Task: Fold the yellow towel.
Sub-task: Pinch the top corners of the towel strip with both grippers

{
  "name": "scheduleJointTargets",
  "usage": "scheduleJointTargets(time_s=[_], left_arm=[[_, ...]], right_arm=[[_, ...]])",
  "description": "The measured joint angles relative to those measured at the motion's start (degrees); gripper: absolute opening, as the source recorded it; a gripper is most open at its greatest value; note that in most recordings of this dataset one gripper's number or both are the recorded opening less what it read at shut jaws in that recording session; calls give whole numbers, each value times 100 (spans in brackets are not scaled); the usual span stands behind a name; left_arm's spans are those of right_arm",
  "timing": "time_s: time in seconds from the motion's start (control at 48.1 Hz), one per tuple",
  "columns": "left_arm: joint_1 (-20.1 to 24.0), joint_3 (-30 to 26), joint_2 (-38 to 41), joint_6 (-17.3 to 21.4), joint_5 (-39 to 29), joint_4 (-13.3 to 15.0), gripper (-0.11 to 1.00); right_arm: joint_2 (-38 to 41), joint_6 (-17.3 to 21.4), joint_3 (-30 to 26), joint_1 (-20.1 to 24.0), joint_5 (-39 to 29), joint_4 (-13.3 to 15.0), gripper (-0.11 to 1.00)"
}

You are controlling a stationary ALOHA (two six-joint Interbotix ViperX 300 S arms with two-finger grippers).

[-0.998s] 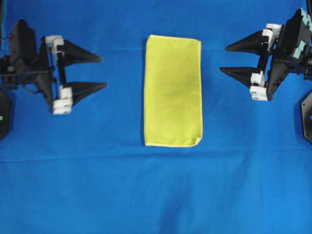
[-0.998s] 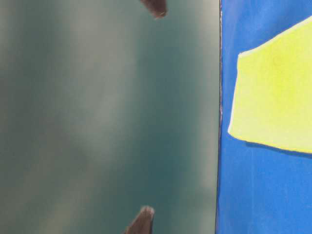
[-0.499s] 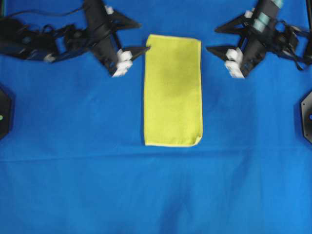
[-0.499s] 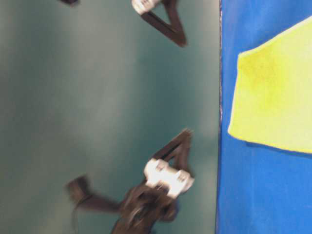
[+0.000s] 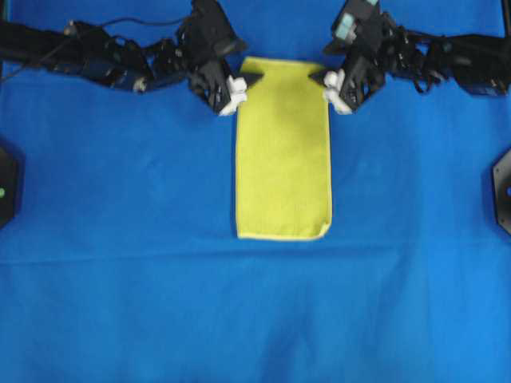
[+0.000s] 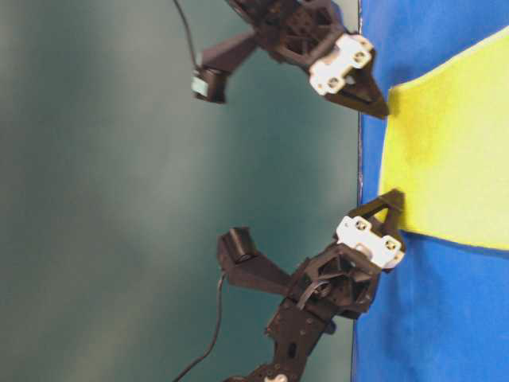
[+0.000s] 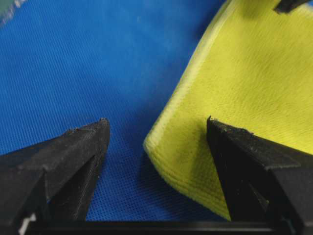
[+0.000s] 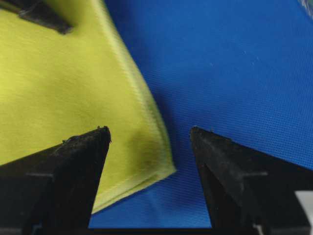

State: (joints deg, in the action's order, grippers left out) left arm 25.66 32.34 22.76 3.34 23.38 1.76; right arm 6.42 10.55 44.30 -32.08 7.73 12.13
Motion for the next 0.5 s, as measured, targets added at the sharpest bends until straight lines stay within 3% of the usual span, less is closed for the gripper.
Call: scheduleJointTargets(time_s=[0.146,0.25,0.333,0.458,0.499], left_arm=[[53,-53,114,0,18,0,71],[62,-53,141,18,26,-18,60],[53,-53,141,18,35,-18,46],[53,-53,141,35,35,-18,26],[53,-53,141,26,26,-26,20]], right_arm=[[264,0,-53,-97,0,0,64],[378,0,-97,-105,18,0,56],[457,9,-141,-97,53,0,42],[501,9,-193,-79,53,0,8],[510,9,-193,-70,53,0,4]])
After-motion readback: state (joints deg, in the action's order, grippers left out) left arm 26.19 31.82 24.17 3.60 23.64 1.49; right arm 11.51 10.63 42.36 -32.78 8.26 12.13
